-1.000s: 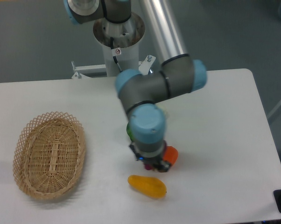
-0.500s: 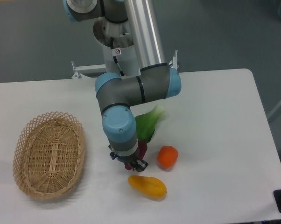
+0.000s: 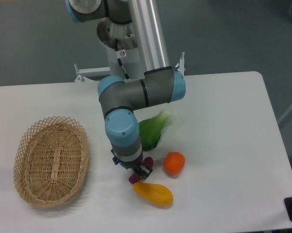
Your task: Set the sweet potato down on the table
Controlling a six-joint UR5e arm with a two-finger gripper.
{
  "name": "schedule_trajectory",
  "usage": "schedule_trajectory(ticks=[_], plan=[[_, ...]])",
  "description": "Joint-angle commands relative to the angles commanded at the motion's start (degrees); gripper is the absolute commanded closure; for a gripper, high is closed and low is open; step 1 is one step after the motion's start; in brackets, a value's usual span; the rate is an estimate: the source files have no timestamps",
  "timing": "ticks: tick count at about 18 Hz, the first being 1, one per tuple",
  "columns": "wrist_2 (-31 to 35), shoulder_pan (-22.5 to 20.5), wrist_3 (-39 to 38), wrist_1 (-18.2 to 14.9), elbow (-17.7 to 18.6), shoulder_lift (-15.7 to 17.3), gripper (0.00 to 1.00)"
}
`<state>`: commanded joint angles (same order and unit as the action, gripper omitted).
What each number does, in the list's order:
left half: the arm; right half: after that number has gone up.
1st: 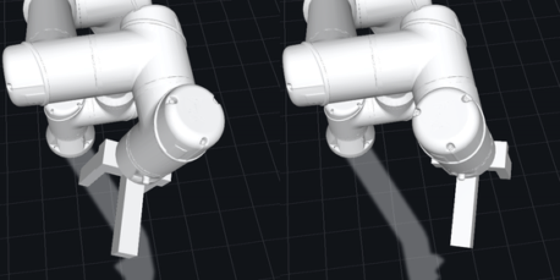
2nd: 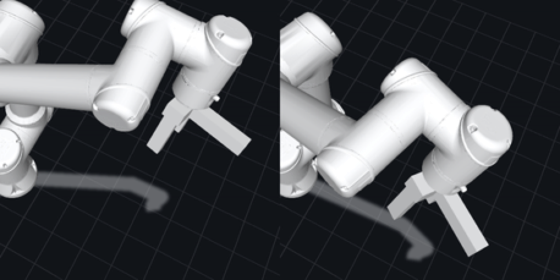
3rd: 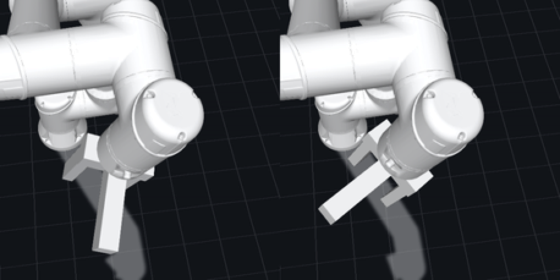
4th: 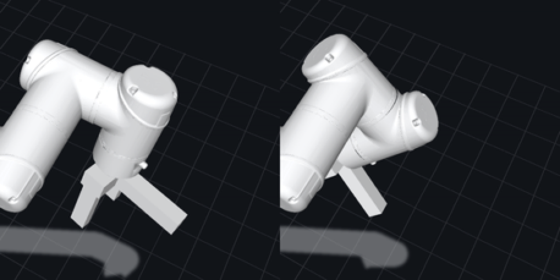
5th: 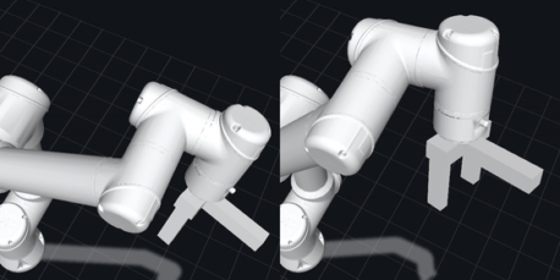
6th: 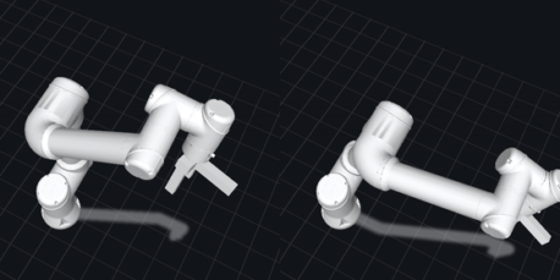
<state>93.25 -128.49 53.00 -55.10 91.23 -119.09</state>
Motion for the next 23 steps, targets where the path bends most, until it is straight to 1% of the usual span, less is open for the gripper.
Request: schedule_trajectory(ticks=[1,4,6,8,11,12,14,17,19,20,21,23], plan=[[0.00,-0.61,0.00,-0.09,-0.44,0.35,0.00],[-0.53,-3.33,0.09,-0.09,-2.20,0.70,0.00],[-0.70,-5.97,1.22,-0.26,-3.51,0.88,0.00],[-1.05,-7.90,4.72,-0.44,-4.22,1.32,0.00],[-2.11,-11.07,11.94,-0.53,-4.49,1.93,0.00],[-2.72,-12.03,12.65,-0.53,-4.66,2.02,0.00],[-3.16,-14.23,15.19,-0.79,-6.15,1.85,0.00],[-3.43,-16.87,19.85,-2.46,-8.44,1.23,0.00],[-3.60,-18.80,25.02,-3.69,-8.97,1.14,0.00],[-3.60,-19.42,27.14,-3.78,-9.23,1.06,0.00],[-3.78,-20.12,28.20,-3.78,-9.23,0.88,0.00],[-3.78,-21.18,28.39,-3.96,-10.63,-0.08,0.00]])
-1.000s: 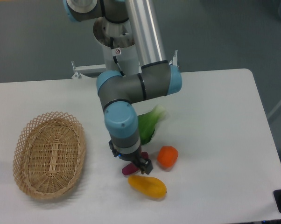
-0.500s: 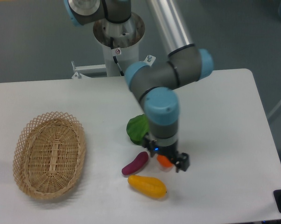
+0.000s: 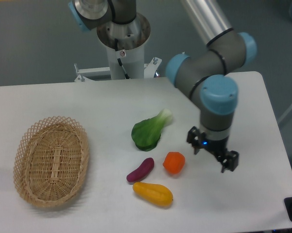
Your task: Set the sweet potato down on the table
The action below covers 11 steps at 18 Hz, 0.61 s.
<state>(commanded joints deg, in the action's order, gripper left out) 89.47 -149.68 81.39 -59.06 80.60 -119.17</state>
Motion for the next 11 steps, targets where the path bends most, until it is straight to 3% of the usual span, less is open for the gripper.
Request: schedule_trajectory(ticks=[3,11], plan=[[0.26,-0.18,0.00,-0.88,-1.85,-1.41,0.00],[0.18,-1.23,1.41,-1.58,-1.68,-1.32,0.00]])
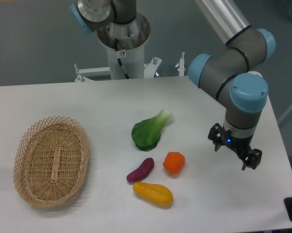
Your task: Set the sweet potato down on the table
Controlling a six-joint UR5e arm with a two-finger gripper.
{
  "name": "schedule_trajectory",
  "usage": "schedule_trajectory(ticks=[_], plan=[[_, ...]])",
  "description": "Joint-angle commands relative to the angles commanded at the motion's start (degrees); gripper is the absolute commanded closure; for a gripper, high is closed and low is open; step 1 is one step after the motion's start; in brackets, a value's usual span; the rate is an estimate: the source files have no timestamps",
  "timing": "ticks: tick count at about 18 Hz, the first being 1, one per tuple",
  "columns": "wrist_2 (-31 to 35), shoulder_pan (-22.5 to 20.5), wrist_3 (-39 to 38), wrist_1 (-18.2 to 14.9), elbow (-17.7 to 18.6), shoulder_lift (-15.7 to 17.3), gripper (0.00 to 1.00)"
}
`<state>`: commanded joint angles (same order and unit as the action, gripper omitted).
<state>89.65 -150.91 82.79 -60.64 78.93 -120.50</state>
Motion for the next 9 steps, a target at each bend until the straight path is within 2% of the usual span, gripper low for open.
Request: schedule_trajectory(ticks=[9], plan=[[0.00,0.00,-0.09,0.09,0.62,0.09,0.00]])
